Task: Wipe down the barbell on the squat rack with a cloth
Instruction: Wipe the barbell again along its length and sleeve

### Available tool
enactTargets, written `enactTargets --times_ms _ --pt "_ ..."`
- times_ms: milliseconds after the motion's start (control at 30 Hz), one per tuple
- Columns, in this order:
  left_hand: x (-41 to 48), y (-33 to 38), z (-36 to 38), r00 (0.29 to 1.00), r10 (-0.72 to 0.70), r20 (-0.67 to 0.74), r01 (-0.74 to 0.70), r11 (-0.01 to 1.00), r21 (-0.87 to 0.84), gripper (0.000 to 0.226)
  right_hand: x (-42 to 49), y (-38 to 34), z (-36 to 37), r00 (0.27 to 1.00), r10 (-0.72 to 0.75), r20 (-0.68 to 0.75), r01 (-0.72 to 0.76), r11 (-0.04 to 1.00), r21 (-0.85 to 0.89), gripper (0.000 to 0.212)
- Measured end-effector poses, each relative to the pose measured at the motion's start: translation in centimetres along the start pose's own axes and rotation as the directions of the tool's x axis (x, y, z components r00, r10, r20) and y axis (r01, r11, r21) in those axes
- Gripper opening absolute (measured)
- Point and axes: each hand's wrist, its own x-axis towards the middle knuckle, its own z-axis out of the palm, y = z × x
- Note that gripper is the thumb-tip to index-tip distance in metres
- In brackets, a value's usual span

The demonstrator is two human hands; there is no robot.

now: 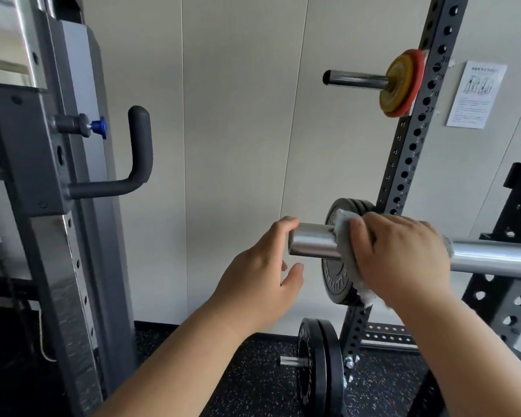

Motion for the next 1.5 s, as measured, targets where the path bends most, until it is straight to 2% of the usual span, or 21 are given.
enactTargets --times_ms 100,200,300,367,433,500,600,700,800,867,933,967,1033,1100,1200,1267,1333,1400,1500 --pt "0.0 0.3 0.5 1.000 -0.016 -0.026 0.016 1.000 -0.016 0.060 -0.3 -2.4 0.1 0.999 0.012 0.040 -0.011 1.000 -0.007 0.047" --pt "0.0 0.4 1.0 0.998 -0.018 -0.065 0.016 0.999 -0.041 0.060 -1.9 -4.7 0.5 0.991 -0.134 0.018 0.133 0.990 0.037 0.041" --pt "-0.3 0.4 1.3 0.997 0.009 -0.082 -0.013 0.998 -0.054 0.062 -2.0 -2.7 0.2 0.955 -0.295 0.002 0.294 0.952 0.085 0.040" --pt "-0.7 0.4 1.5 0.996 0.044 -0.073 -0.047 0.998 -0.038 0.063 -1.7 -0.6 -0.2 0.975 -0.220 0.021 0.218 0.974 0.061 0.035" --pt "-0.9 0.4 1.5 0.996 0.057 -0.070 -0.058 0.998 -0.020 0.064 -0.5 0.6 -0.5 0.997 -0.051 0.056 0.051 0.999 0.002 0.045" --pt "-0.8 0.3 1.6 0.996 0.043 -0.074 -0.044 0.999 -0.017 0.065 0.7 0.0 -0.7 0.993 0.043 0.111 -0.037 0.997 -0.063 0.053" --pt "-0.8 0.2 2.0 0.995 0.000 -0.096 -0.004 0.999 -0.034 0.069 0.7 -2.8 -0.8 0.982 -0.017 0.186 0.026 0.999 -0.047 0.057" --pt "-0.9 0.6 2.4 0.991 -0.009 -0.131 0.001 0.998 -0.060 0.066 -1.7 -4.8 -0.5 0.981 -0.163 0.100 0.154 0.984 0.090 0.039" --pt "-1.3 0.9 2.4 0.989 0.060 -0.135 -0.073 0.993 -0.093 0.059 -2.7 -3.7 -0.8 0.964 -0.265 0.033 0.257 0.953 0.160 0.036" --pt "-1.7 0.5 2.1 0.986 0.121 -0.114 -0.128 0.990 -0.057 0.059 -1.6 -2.2 -1.6 0.980 -0.195 0.048 0.187 0.972 0.142 0.028" --pt "-1.8 -0.2 1.8 0.979 0.165 -0.121 -0.167 0.986 -0.008 0.060 0.8 -1.7 -2.0 0.988 -0.072 0.134 0.066 0.996 0.054 0.040" --pt "-1.9 -0.4 1.8 0.975 0.177 -0.131 -0.179 0.984 -0.002 0.060 1.8 -1.9 -1.6 0.980 -0.056 0.189 0.058 0.998 -0.005 0.044" --pt "-2.2 -0.4 2.2 0.971 0.181 -0.155 -0.186 0.982 -0.019 0.064 2.4 -3.2 -0.9 0.967 -0.124 0.221 0.138 0.989 -0.047 0.043" --pt "-2.7 -0.3 2.8 0.966 0.182 -0.182 -0.189 0.982 -0.022 0.065 1.8 -4.3 -0.1 0.970 -0.189 0.152 0.185 0.982 0.041 0.037" --pt "-2.9 -0.4 3.1 0.954 0.181 -0.237 -0.199 0.978 -0.055 0.058 -0.2 -4.2 0.2 0.959 -0.255 0.126 0.232 0.957 0.173 0.035" --pt "-2.4 -0.5 2.7 0.953 0.142 -0.268 -0.176 0.979 -0.104 0.056 -1.0 -3.2 -0.5 0.952 -0.288 0.104 0.263 0.943 0.202 0.033" --pt "-1.4 -0.4 1.9 0.968 0.066 -0.244 -0.104 0.984 -0.147 0.060 -0.8 -1.5 -0.6 0.966 -0.236 0.101 0.219 0.963 0.157 0.033" --pt "-0.5 -0.3 1.5 0.986 0.004 -0.167 -0.032 0.985 -0.167 0.062 0.1 -0.3 -0.7 0.987 -0.102 0.123 0.095 0.994 0.058 0.039" --pt "-0.6 0.0 1.6 0.994 -0.026 -0.102 0.013 0.991 -0.133 0.065 1.2 -0.7 -0.3 0.973 0.028 0.228 -0.023 0.999 -0.026 0.046"
